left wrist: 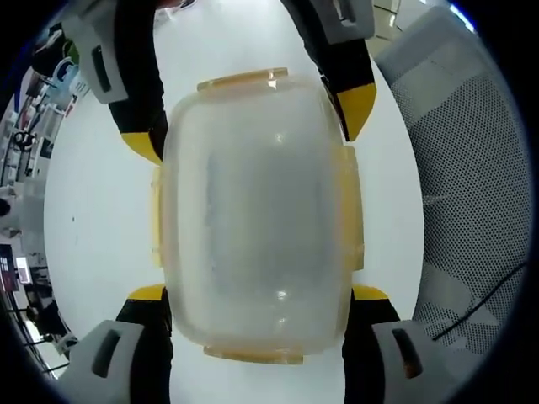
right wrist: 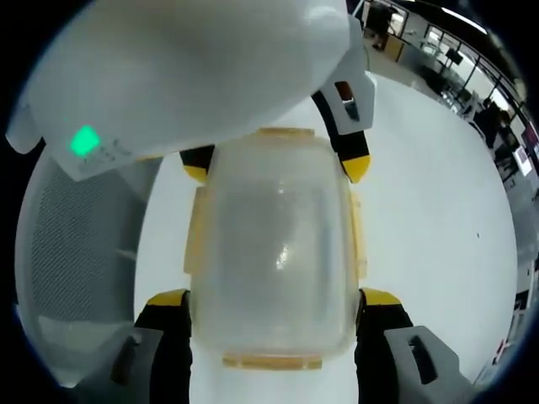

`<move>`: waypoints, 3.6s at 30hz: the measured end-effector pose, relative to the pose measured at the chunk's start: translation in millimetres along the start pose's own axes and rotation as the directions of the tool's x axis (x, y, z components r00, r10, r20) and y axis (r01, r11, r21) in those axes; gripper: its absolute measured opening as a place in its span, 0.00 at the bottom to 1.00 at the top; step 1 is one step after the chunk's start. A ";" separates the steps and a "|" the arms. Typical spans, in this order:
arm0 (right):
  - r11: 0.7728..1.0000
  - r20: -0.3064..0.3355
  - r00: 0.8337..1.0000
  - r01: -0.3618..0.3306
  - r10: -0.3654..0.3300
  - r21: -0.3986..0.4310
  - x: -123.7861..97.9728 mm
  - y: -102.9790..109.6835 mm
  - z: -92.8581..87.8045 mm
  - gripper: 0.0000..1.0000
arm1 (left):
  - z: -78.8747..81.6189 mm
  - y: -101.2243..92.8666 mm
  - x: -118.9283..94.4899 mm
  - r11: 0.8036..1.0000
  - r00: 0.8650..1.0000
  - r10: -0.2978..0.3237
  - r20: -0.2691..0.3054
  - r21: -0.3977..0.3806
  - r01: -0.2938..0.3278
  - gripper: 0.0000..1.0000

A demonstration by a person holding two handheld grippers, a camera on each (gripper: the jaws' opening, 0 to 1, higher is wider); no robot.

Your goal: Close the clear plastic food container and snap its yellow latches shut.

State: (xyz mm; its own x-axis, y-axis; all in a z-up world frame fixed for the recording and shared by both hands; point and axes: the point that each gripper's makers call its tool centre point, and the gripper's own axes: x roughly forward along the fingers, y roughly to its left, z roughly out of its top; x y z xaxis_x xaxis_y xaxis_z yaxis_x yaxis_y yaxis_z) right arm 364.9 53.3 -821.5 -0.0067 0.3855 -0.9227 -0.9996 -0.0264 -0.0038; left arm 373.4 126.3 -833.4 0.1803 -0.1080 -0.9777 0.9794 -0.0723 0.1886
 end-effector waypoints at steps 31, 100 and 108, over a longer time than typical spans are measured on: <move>1.000 0.006 1.000 0.005 -0.005 0.006 -0.9 -43.2 -1.6 0.80 | -3.4 43.2 8.7 1.000 1.000 -0.004 -0.007 0.005 0.004 0.85; 0.996 0.109 0.992 0.049 -0.057 0.075 -16.8 -64.3 5.1 1.00 | -10.0 58.7 3.1 0.999 0.999 -0.011 0.038 -0.042 0.012 0.99; 0.992 0.125 0.989 0.059 -0.074 0.114 -20.5 -62.2 -0.6 1.00 | -20.1 57.9 -0.6 0.997 0.999 -0.001 0.051 -0.080 0.005 0.99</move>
State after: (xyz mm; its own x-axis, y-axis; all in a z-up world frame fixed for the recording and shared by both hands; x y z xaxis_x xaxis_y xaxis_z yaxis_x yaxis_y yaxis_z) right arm 427.2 46.5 -802.5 0.0638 0.4988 -0.8644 -0.9947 0.1021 -0.0145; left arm 431.8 142.1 -823.7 0.1743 -0.1585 -0.9718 0.9845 0.0068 0.1755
